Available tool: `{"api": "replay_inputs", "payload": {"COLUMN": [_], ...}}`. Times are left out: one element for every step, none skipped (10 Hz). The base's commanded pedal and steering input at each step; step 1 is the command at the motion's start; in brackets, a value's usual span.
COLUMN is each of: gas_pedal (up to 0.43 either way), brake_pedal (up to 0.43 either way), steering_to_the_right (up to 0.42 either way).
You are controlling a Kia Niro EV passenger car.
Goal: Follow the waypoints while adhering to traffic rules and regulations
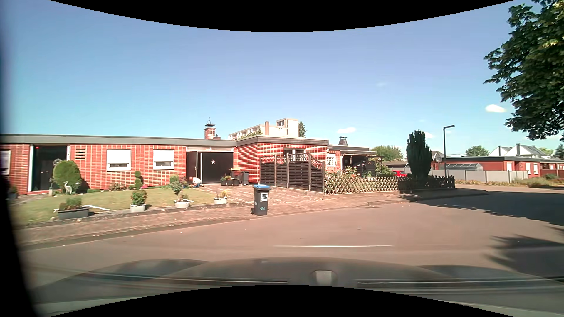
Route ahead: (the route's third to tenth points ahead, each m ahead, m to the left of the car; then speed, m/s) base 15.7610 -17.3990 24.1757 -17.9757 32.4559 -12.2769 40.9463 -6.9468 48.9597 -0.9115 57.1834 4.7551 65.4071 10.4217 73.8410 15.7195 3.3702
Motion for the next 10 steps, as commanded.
{"api": "replay_inputs", "payload": {"gas_pedal": [0.067,0.067,0.067,0.067,0.067,0.067,0.067,0.059,0.000,0.000], "brake_pedal": [0.006,0.006,0.006,0.006,0.006,0.006,0.006,0.006,0.006,0.006], "steering_to_the_right": [0.376,0.376,0.376,0.376,0.376,0.376,0.376,0.376,0.376,0.376]}}
